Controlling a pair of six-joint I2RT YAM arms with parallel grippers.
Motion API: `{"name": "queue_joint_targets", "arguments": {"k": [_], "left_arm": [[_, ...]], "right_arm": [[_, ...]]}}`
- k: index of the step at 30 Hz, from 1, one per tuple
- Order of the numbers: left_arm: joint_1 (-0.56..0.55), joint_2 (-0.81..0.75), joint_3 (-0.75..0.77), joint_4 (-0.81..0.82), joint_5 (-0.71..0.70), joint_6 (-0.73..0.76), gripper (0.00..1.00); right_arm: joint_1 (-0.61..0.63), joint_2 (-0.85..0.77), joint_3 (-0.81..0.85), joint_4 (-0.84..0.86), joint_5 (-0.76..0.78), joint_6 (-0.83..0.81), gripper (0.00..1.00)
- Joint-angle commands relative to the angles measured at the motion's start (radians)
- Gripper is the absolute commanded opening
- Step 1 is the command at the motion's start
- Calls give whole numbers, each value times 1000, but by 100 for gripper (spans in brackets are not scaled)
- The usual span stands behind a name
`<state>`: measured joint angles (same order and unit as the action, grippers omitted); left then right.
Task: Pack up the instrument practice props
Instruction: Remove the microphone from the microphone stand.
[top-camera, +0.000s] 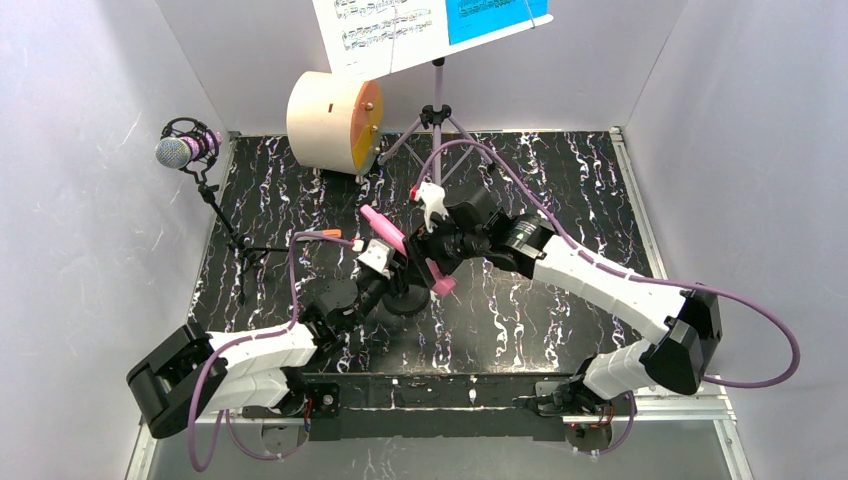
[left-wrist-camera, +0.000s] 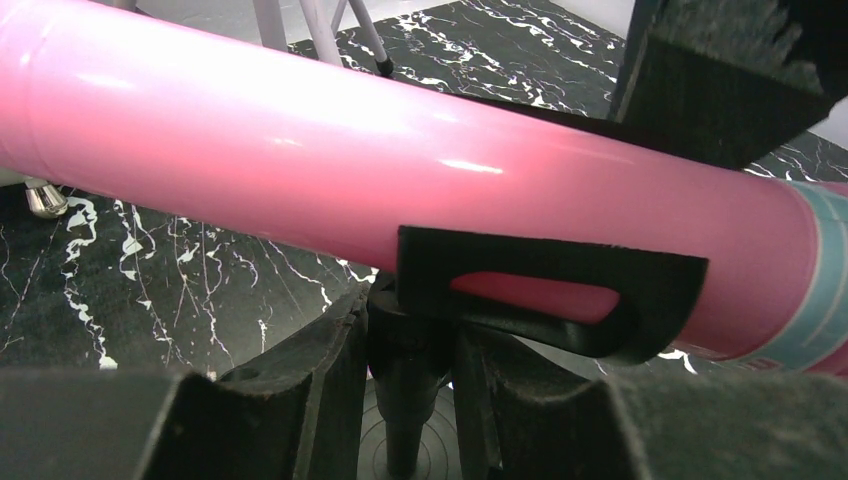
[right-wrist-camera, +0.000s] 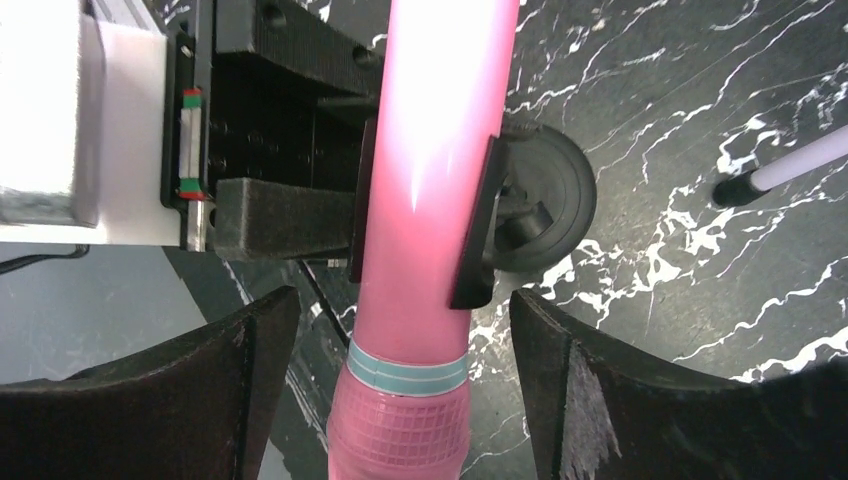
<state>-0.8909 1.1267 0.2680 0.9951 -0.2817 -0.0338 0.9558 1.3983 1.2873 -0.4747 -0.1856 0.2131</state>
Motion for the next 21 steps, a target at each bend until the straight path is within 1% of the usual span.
{"name": "queue_joint_targets", "arguments": {"k": [1, 3, 5, 8, 10, 11, 12, 13, 15, 17, 18, 21], "left_arm": [[11, 16, -16, -47, -57, 19, 0], [12, 15, -18, -49, -64, 19, 0], [13, 15, -18, -50, -70, 19, 0], [17, 11, -18, -54, -76, 23, 0], [19, 5, -22, -56, -93, 26, 0], [20, -1, -24, -57, -110, 25, 0], [22, -5, -27, -60, -127, 23, 0], [25, -8, -27, -65, -145, 19, 0], [31, -10, -27, -74, -181, 10, 0], [35, -8, -26, -82, -223, -3, 0], [41, -8, -24, -92, -253, -11, 0], [70, -7, -21, -121, -300, -54, 0]], "right_arm": [[-4, 16, 73, -61, -47, -32, 83], [-4, 27, 77, -74, -52, -39, 81], [-3, 38, 81, -79, -53, -47, 75], [-4, 56, 88, -85, -56, -62, 64], [-6, 69, 102, -100, -70, -70, 50], [-6, 76, 108, -108, -79, -74, 42], [-7, 82, 114, -118, -85, -77, 31], [-8, 85, 115, -126, -90, -78, 24], [-10, 87, 110, -141, -101, -80, 13], [-13, 83, 99, -153, -110, -81, 5], [-14, 80, 89, -162, -113, -83, 1], [-15, 64, 64, -180, -124, -99, 1]]}}
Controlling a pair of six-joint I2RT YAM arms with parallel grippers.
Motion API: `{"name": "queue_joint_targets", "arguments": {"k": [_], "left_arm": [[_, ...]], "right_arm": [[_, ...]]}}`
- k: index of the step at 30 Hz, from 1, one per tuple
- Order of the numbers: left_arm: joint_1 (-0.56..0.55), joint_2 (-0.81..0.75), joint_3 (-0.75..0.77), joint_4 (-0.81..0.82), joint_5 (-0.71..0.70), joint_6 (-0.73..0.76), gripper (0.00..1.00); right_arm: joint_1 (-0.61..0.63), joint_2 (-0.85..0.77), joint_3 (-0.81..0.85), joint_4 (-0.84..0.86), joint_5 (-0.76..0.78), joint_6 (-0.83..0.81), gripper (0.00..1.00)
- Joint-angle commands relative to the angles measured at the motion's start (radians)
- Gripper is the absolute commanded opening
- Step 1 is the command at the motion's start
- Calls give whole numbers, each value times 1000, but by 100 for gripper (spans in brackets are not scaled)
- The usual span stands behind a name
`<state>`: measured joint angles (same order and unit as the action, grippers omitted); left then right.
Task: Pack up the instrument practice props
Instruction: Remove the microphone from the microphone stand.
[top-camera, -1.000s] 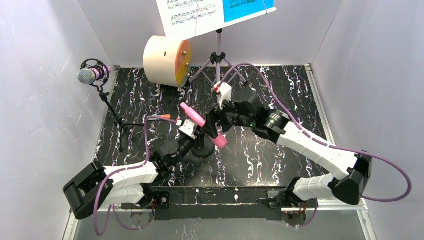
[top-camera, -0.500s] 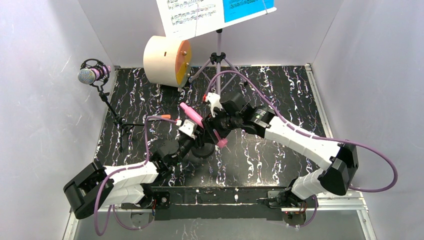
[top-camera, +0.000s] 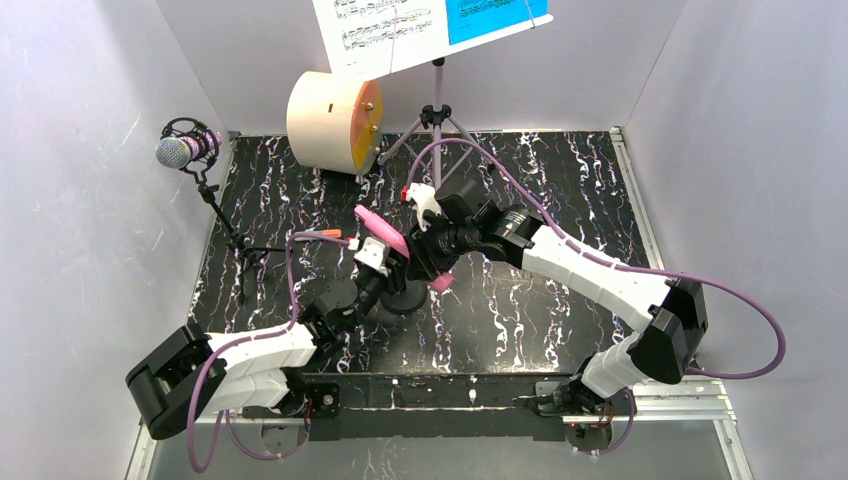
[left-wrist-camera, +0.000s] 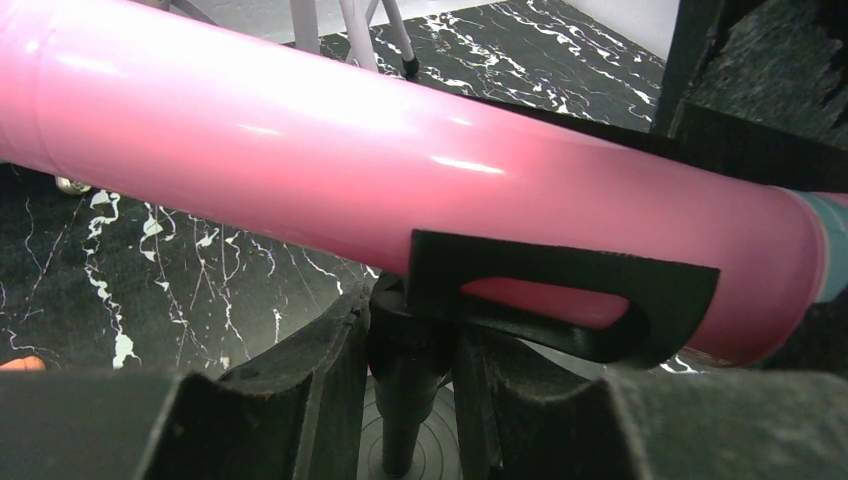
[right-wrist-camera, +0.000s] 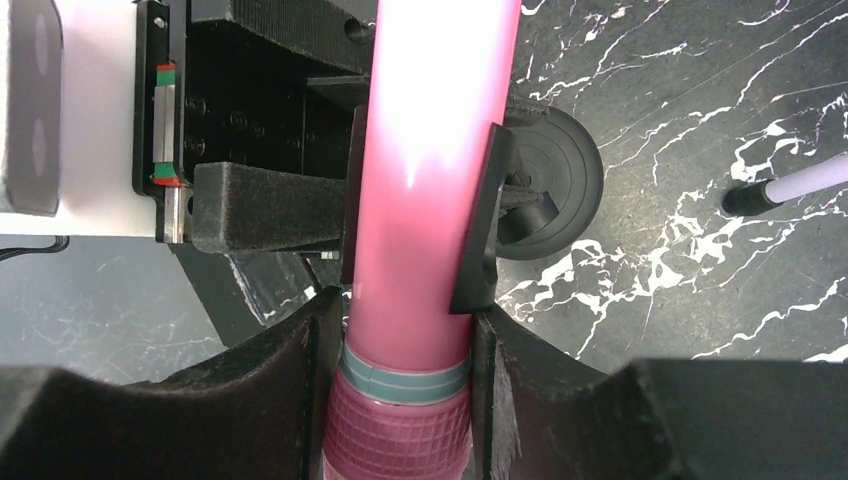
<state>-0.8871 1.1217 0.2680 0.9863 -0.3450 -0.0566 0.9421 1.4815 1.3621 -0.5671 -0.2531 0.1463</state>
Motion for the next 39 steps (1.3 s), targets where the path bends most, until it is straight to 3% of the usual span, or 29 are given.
{"name": "queue_joint_targets", "arguments": {"k": [1, 9, 17, 39], "left_arm": [[84, -2, -21, -123, -242, -51, 0], [182, -5, -28, -179, -269, -164, 0], [201, -17, -23, -236, -374, -205, 0], [204, -76, -30, -268, -416, -224, 0]], "right_arm": [[-2, -25, -21, -91, -60, -36, 1], [-4, -79, -79, -123, -63, -62, 1], [-13, -112, -146, -153, -56, -89, 1], [-48, -213, -323, -140, -88, -121, 1]]}}
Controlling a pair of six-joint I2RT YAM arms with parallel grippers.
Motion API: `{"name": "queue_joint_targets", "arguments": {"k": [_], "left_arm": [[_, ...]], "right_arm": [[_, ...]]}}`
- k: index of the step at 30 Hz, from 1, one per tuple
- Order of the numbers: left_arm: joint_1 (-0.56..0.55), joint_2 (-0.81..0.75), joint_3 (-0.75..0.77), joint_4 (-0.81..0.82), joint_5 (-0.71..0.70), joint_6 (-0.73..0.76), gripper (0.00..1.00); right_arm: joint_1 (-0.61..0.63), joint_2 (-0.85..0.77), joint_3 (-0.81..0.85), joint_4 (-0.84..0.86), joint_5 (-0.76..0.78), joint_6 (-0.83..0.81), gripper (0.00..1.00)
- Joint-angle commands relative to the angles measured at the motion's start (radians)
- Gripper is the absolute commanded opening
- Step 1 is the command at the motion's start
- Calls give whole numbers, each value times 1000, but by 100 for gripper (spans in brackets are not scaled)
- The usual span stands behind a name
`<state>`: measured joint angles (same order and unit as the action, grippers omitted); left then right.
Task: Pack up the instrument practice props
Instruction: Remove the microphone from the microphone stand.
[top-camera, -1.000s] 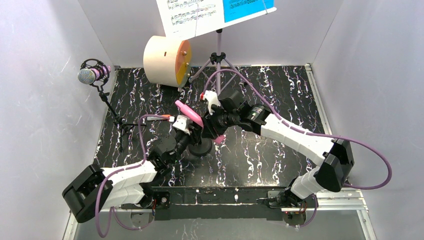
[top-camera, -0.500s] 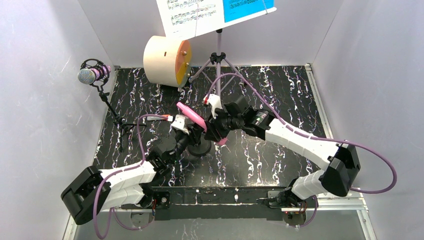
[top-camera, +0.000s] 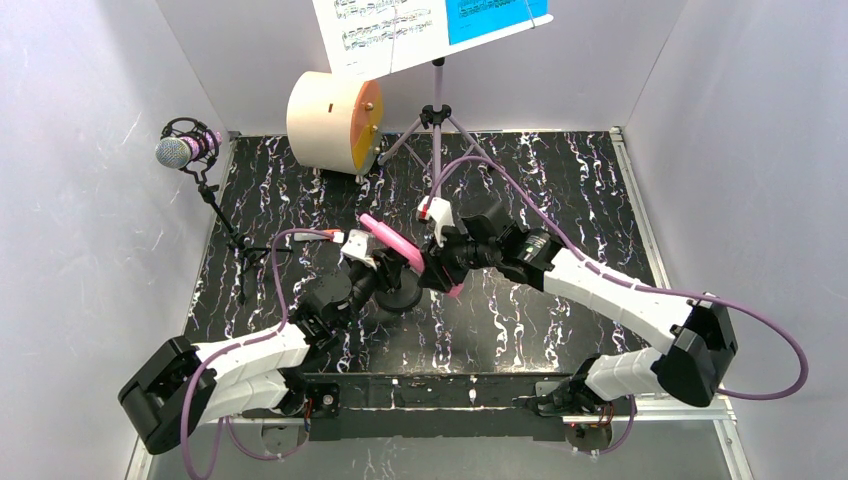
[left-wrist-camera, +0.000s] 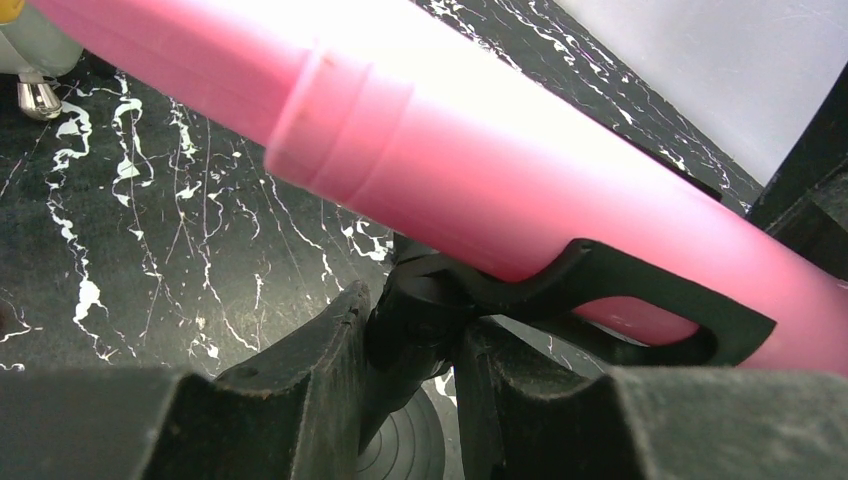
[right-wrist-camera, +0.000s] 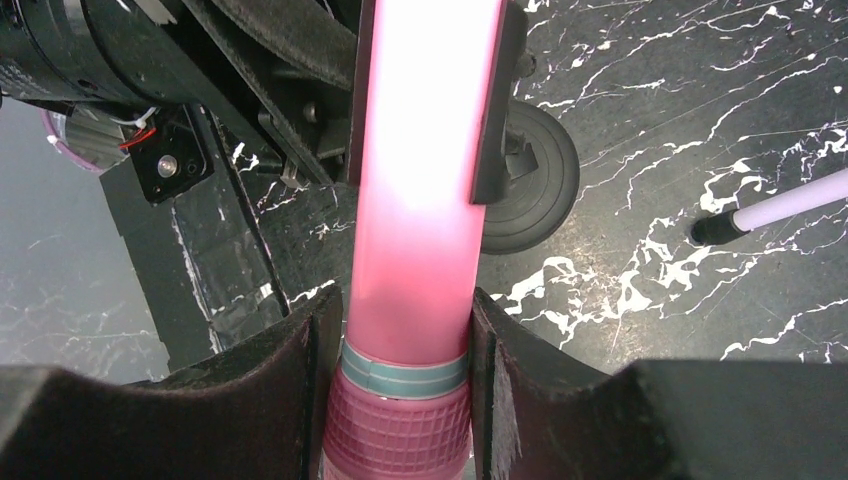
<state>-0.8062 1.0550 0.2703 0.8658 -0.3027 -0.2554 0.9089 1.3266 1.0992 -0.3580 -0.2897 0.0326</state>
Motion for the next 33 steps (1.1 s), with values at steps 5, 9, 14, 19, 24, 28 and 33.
{"name": "queue_joint_targets", "arguments": {"k": [5, 9, 14, 19, 24, 28, 33], "left_arm": [[123, -11, -32, -148, -455, -22, 0], [123, -18, -35, -147, -457, -18, 0], [123, -13, -35, -145, -456, -15, 0], [123, -18, -37, -146, -469, -17, 0], [123, -18, -36, -154, -486, -23, 0], [123, -16, -34, -161, -508, -29, 0], [124, -10, -27, -188, -568, -51, 0]], "right_arm": [[-21, -68, -89, -327, -59, -4, 1], [-27, -79, -108, -320, -65, 0, 1], [-30, -93, -122, -312, -62, 0, 1], [-36, -99, -130, -312, -63, -9, 1], [-43, -96, -143, -309, -64, -29, 1], [-48, -96, -155, -305, -64, -52, 1], [-54, -99, -169, -300, -61, -92, 1]]}}
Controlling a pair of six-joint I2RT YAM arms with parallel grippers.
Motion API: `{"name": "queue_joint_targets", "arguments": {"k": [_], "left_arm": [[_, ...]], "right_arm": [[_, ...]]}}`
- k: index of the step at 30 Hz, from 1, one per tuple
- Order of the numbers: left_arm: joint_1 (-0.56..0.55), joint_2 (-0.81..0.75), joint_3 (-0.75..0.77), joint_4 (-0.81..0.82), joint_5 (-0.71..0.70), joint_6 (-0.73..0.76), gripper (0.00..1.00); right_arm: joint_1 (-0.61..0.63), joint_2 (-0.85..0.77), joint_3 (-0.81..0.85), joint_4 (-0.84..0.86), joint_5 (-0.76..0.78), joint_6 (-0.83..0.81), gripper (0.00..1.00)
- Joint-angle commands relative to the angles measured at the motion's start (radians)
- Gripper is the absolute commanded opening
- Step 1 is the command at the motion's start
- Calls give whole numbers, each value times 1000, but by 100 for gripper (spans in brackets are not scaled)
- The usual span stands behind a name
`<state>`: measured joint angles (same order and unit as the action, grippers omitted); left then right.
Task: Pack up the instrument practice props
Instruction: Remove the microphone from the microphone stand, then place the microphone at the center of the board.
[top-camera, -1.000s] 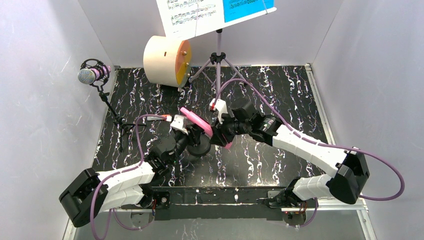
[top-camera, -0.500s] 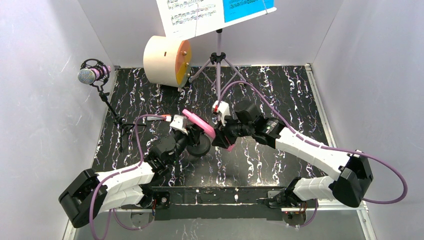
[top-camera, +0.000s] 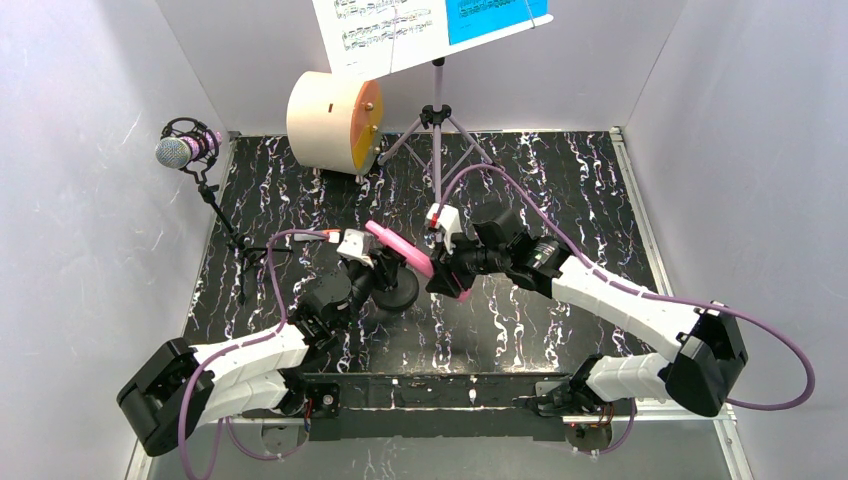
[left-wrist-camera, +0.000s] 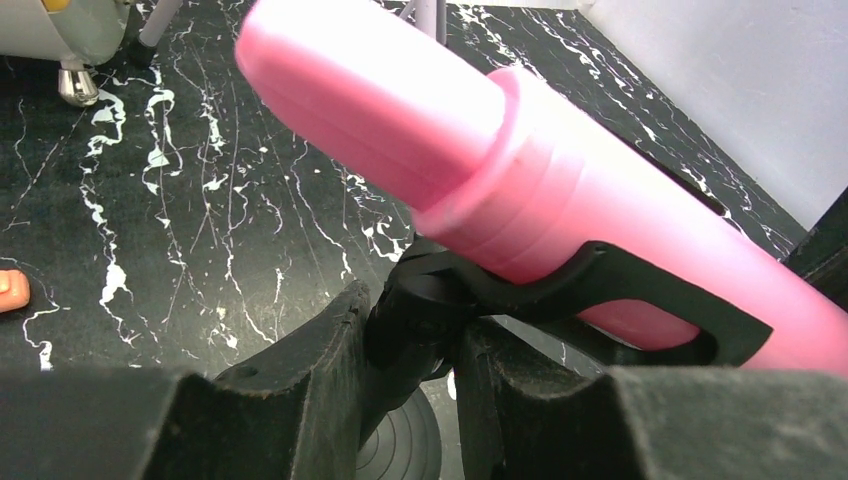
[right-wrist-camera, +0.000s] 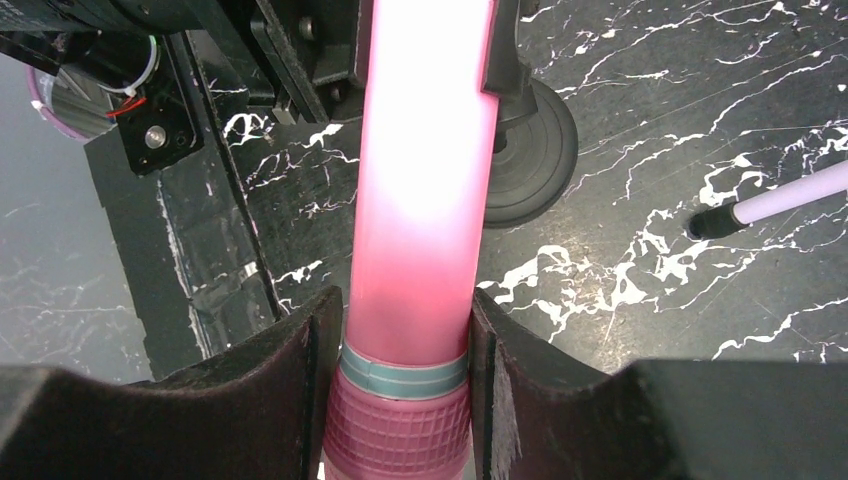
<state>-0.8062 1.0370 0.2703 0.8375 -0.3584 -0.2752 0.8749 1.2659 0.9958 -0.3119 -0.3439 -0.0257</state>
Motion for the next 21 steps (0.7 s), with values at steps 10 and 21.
{"name": "queue_joint_targets", "arguments": {"k": [10, 21], "left_arm": [[126, 1, -31, -168, -552, -52, 0], [127, -25, -63, -71, -391, 10, 0]], "right_arm": [[-56, -45, -98, -340, 11, -105, 1], [-145, -81, -108, -282, 53, -38, 1]]}}
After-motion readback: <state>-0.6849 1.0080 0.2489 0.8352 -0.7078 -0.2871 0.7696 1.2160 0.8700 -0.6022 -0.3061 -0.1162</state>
